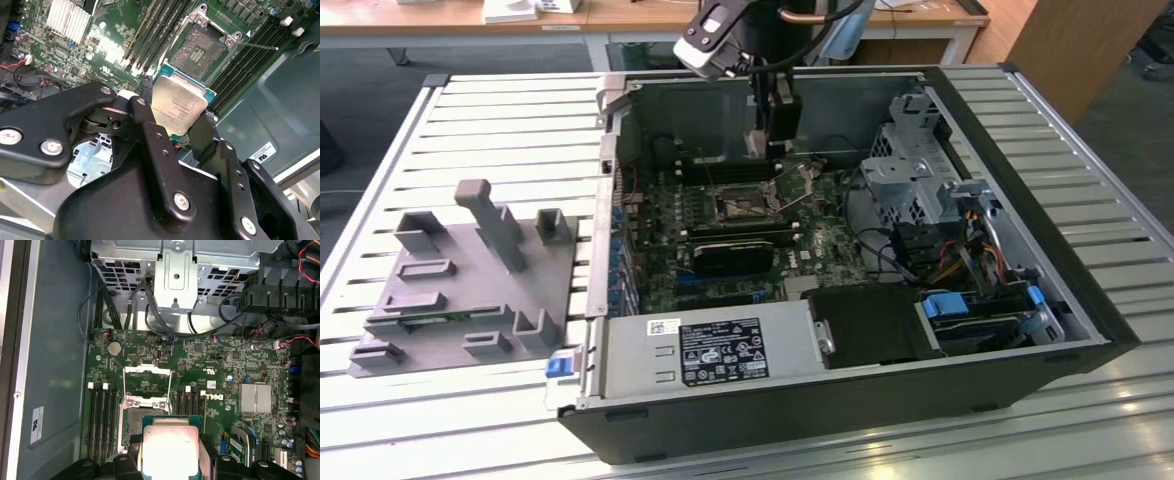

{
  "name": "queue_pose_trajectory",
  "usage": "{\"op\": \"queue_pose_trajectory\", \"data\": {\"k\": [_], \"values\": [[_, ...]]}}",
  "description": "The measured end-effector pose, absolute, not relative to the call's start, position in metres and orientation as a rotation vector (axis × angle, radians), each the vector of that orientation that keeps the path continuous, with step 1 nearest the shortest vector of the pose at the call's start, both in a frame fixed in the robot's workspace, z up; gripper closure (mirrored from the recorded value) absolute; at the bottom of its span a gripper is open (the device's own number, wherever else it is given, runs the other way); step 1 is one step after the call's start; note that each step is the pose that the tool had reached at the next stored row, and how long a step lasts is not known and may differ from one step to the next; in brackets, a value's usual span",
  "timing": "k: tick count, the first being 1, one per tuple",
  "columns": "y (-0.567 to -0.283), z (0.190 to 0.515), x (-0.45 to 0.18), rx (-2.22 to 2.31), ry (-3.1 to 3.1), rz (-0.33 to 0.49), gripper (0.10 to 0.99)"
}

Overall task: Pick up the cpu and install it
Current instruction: 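Place the cpu into insertion slot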

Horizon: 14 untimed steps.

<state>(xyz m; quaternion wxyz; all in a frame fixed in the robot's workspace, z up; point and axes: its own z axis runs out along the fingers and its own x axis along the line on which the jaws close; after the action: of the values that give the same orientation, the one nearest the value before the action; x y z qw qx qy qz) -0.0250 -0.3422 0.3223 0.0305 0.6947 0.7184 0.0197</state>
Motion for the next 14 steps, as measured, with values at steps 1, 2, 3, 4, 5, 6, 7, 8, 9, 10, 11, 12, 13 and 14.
{"op": "queue_pose_trajectory", "data": {"k": [1,2,3,4,5,6,7,8,9,10,11,12,13,14], "values": [[-0.3422,0.3220,-0.0250,2.141,2.214,0.061,0.549],[-0.3422,0.3219,-0.0250,2.141,2.214,0.061,0.549],[-0.3422,0.3218,-0.0251,2.141,2.214,0.060,0.549],[-0.3422,0.3216,-0.0251,2.141,2.214,0.061,0.549],[-0.3418,0.3213,-0.0252,2.141,2.214,0.061,0.549],[-0.3413,0.3211,-0.0253,2.141,2.214,0.061,0.549],[-0.3409,0.3208,-0.0255,2.141,2.214,0.061,0.549],[-0.3403,0.3204,-0.0256,2.141,2.214,0.061,0.549],[-0.3396,0.3199,-0.0259,2.141,2.214,0.061,0.549],[-0.3391,0.3193,-0.0262,2.141,2.214,0.061,0.549],[-0.3388,0.3185,-0.0267,2.141,2.214,0.061,0.549],[-0.3386,0.3177,-0.0270,2.141,2.214,0.061,0.549],[-0.3385,0.3170,-0.0270,2.141,2.214,0.061,0.549],[-0.3384,0.3163,-0.0270,2.141,2.214,0.061,0.549]]}}
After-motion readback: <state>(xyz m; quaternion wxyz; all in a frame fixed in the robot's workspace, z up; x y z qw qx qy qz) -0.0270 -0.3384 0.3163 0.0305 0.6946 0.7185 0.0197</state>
